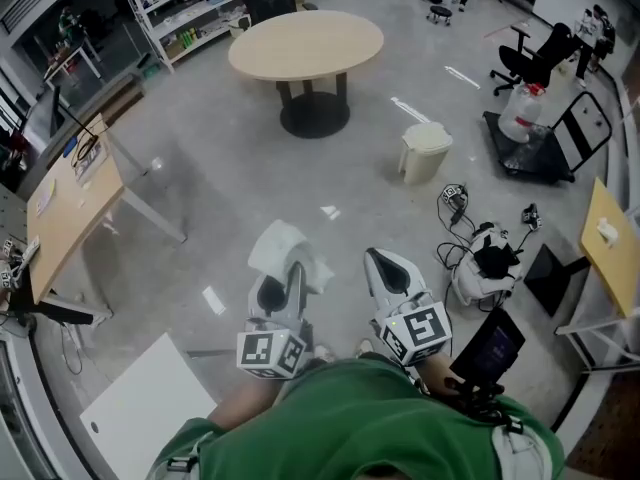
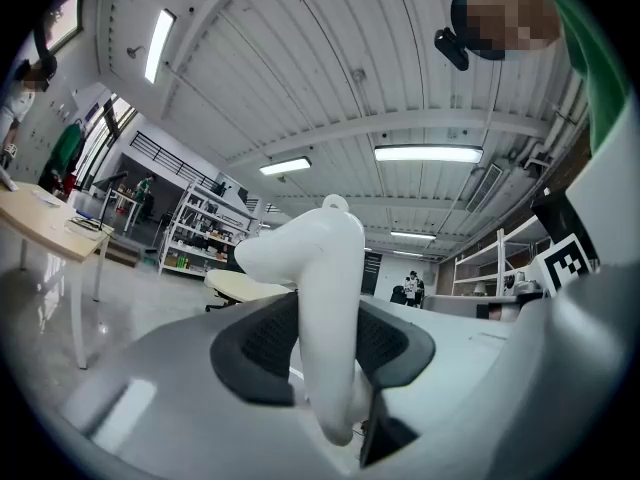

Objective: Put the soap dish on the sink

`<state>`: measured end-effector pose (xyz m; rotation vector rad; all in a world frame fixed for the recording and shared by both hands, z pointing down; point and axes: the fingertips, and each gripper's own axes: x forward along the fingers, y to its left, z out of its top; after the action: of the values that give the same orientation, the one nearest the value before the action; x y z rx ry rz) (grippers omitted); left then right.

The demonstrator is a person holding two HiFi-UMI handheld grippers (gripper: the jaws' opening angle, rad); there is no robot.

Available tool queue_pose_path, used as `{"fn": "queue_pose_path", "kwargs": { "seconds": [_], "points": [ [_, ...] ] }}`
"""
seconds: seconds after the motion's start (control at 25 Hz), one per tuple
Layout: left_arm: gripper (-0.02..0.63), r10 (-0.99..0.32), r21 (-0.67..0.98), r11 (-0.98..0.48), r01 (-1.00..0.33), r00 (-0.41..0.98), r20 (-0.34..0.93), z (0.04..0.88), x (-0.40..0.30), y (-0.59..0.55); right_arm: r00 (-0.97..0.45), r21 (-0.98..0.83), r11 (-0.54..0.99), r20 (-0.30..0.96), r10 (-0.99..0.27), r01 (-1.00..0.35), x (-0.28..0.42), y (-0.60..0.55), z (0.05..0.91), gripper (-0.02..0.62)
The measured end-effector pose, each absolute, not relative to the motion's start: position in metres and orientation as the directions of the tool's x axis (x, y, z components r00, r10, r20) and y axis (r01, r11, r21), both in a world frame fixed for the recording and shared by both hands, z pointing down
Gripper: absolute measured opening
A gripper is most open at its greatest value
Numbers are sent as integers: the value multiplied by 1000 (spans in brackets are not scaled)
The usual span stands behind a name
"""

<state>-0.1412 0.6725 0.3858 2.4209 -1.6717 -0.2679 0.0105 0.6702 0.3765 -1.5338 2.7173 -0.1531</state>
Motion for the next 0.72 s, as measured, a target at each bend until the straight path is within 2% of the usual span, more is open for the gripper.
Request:
{"fn": "queue_pose_path", "kwargs": {
  "seconds": [0.72],
  "points": [
    [152,-920,289,-384,-877,390,-39,394,-181,657,-468,-77,464,50,-882,-883,-30,657,373,3]
  ]
}}
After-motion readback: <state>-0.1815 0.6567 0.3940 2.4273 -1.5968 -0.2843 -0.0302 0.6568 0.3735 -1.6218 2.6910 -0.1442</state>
